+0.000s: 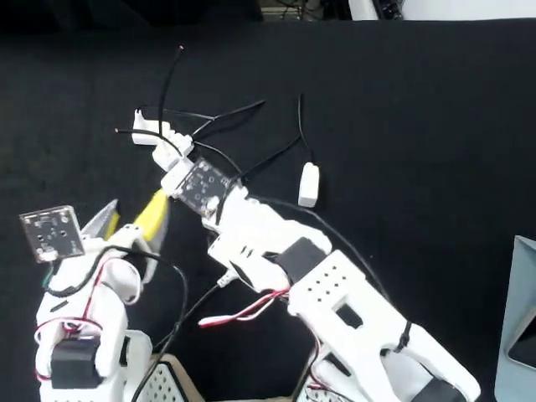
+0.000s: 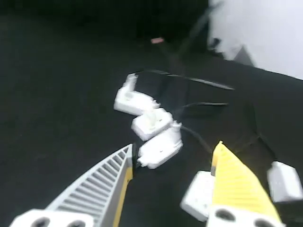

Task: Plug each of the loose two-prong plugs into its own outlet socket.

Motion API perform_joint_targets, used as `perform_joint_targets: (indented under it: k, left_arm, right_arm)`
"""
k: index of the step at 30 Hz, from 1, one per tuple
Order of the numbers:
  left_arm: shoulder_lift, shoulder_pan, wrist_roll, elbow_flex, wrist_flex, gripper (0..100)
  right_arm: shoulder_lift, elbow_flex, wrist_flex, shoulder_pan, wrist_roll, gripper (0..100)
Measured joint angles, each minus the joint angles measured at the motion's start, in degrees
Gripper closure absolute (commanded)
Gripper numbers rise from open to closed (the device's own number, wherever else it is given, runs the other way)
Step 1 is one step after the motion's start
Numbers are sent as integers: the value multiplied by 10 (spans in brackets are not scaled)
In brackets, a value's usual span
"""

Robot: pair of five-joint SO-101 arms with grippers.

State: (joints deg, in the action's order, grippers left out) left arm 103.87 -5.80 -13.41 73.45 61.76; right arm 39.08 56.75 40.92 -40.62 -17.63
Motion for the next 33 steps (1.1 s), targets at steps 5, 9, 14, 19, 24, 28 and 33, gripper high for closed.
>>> perform_joint_targets:
  k: [5, 9, 14, 19, 24, 28, 33]
  left_arm:
    - [1, -17, 2, 33, -11, 733]
    - [-2, -18, 2, 65, -45, 733]
    - [-2, -18, 2, 72, -51, 733]
    - [1, -21, 2, 80, -51, 733]
    - [-2, -25, 2, 90, -51, 733]
    - [-2, -25, 2, 90, -51, 733]
    - [0, -25, 2, 93, -51, 733]
  right_arm:
    - [0, 12, -43, 1, -14, 987]
    - [0, 12, -48, 1, -15, 987]
    - [0, 25, -87, 1, -15, 987]
    - [-10, 68, -197, 1, -15, 987]
    - [-95, 74, -293, 1, -18, 987]
    - [-181, 74, -370, 1, -21, 987]
    - [-256, 73, -398, 0, -22, 987]
